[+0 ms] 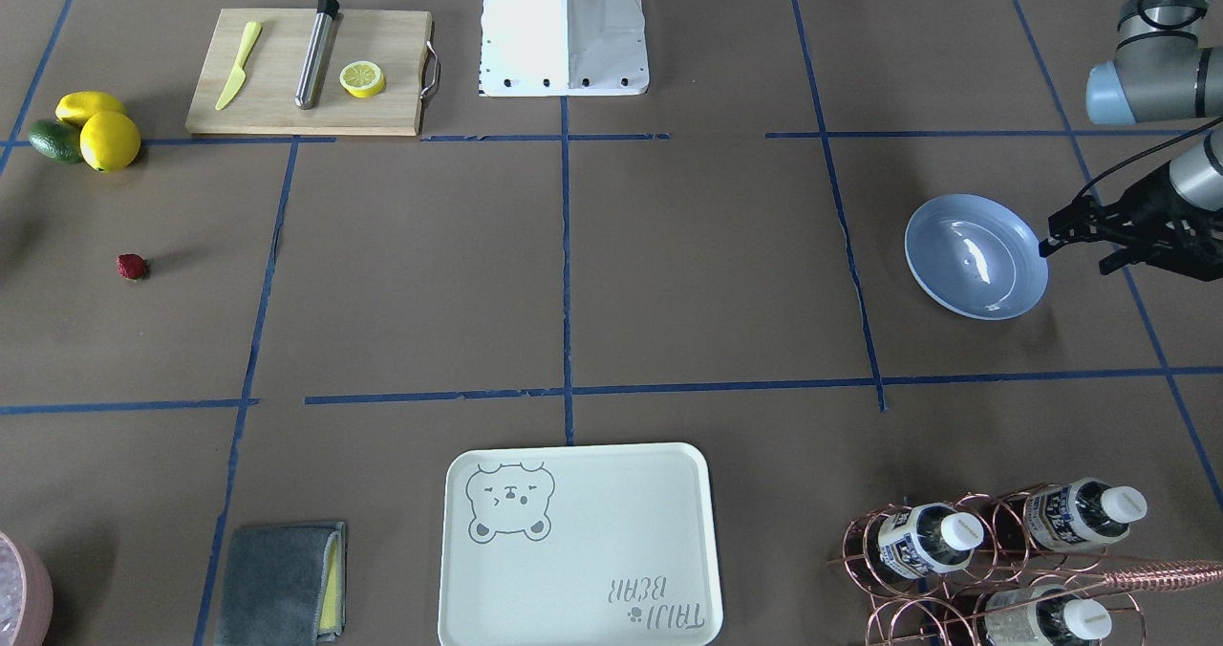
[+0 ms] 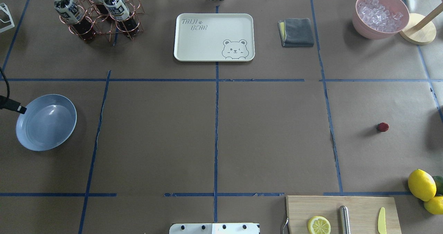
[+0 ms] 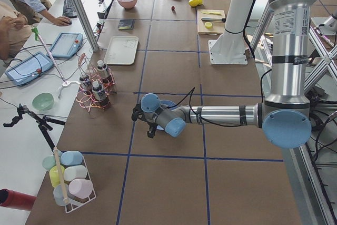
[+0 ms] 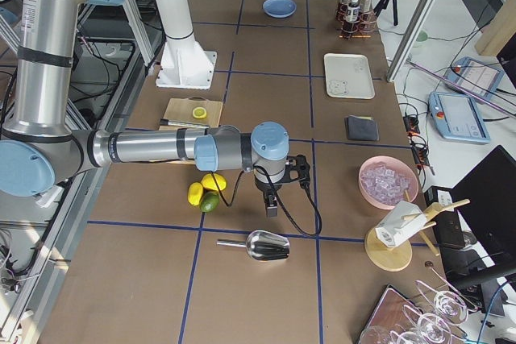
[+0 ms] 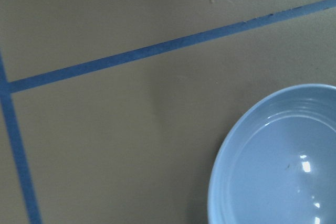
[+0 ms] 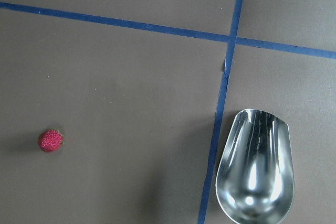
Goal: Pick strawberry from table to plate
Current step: 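Lower the left gripper to the rim of the light blue plate and grasp it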
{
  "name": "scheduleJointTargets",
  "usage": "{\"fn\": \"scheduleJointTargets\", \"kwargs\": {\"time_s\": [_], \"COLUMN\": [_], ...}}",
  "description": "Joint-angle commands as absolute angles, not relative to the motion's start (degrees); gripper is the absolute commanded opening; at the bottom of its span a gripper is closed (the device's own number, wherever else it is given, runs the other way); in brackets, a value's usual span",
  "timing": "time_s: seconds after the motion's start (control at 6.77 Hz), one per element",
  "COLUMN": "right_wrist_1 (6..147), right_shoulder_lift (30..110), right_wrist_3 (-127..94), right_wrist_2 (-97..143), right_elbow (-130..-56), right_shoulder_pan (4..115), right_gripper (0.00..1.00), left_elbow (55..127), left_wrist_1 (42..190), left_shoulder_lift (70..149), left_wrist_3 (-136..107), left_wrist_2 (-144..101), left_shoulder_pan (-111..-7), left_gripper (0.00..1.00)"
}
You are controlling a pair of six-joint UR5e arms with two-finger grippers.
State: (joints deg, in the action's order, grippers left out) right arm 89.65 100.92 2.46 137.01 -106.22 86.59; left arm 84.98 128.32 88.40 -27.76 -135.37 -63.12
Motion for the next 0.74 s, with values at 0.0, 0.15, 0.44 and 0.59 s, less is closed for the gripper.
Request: {"fn": "scheduleJointTargets", "kwargs": {"time_s": [0.0,0.15,0.44,0.59], "right_wrist_1": [89.65,89.65,89.56,89.56], "right_shoulder_lift": [100.99,100.99,100.99,100.90], "right_wrist_3": [2.46,2.46,2.46,2.46], "right_wrist_2": [137.11,137.11,137.11,137.20], "right_elbow": [-106.26,-106.35,-106.44,-106.52], "right_shoulder_pan": [86.57,86.57,86.57,86.57], "right_gripper": [1.00,1.00,1.00,1.00], "left_elbow": [82.37,82.27,82.35,82.96], "left_wrist_1": [128.67,128.76,128.76,128.67], "left_shoulder_lift": [89.64,89.65,89.56,89.73], "left_wrist_3": [-32.34,-32.34,-32.43,-32.95], "left_wrist_2": [-132.54,-132.37,-132.45,-132.89], "left_shoulder_pan": [-59.77,-59.68,-59.68,-59.68], "left_gripper": [0.81,0.72,0.00,0.00]}}
